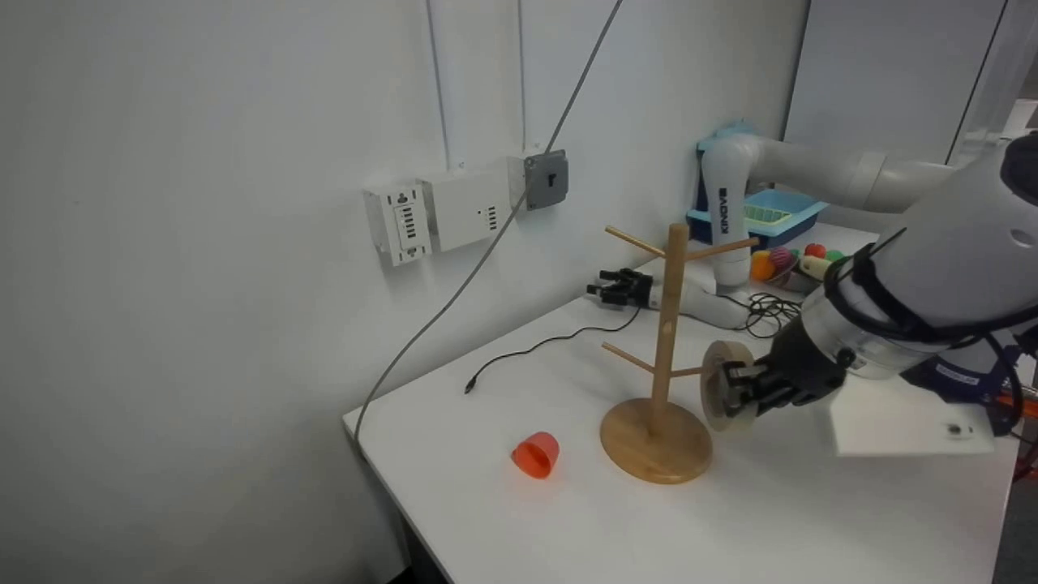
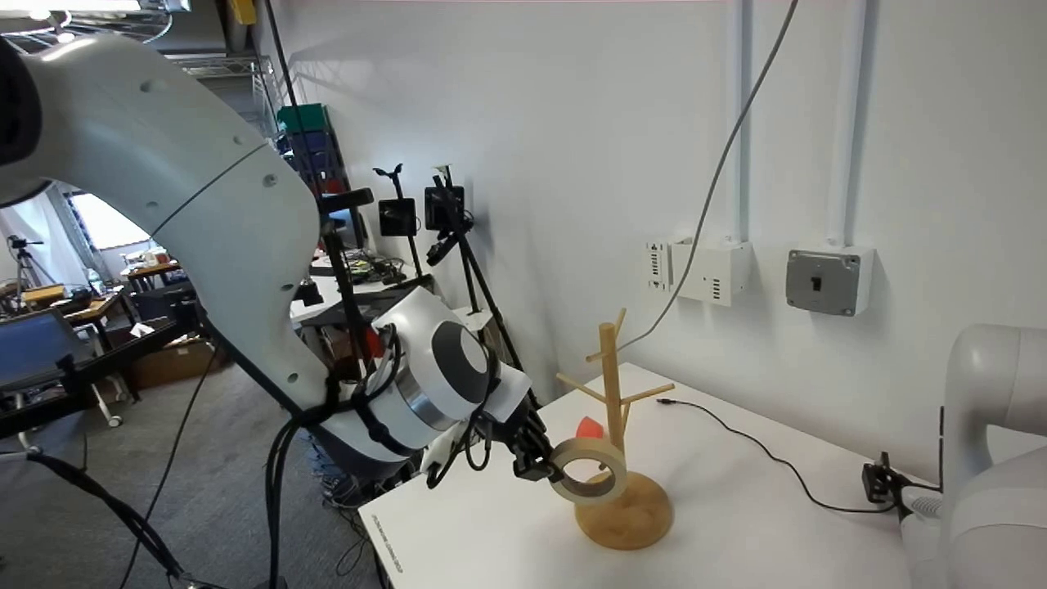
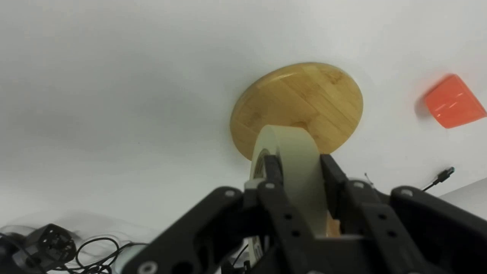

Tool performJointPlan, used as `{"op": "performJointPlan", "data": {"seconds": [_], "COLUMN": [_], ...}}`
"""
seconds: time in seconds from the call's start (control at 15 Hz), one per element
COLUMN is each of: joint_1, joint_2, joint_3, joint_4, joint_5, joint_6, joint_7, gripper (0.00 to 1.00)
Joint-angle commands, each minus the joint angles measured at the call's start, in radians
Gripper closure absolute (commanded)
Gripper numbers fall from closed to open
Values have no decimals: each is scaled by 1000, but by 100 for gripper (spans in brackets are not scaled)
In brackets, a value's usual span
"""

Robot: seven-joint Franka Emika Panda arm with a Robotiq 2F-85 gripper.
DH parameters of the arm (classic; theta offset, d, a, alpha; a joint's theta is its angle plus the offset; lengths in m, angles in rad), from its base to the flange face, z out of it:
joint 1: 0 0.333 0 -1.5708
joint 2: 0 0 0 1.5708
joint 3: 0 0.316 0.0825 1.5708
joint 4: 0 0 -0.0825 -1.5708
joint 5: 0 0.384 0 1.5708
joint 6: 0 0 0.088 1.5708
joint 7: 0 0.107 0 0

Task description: Remove the tape from wooden hanger

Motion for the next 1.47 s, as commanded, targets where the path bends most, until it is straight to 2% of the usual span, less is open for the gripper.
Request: {"op": "performJointPlan", "data": {"seconds": [0.0, 0.27, 0.73, 1.4], "joint_1": [15, 14, 8, 12], "joint_2": [-72, -111, -145, -163], "joint_3": [-41, -62, -61, -51], "joint_4": [-49, -57, -71, -109], "joint_5": [-84, -179, -270, -252], "joint_6": [8, 3, -7, -68], "joint_7": [57, 121, 201, 284], "gripper": [92, 92, 92, 92]}}
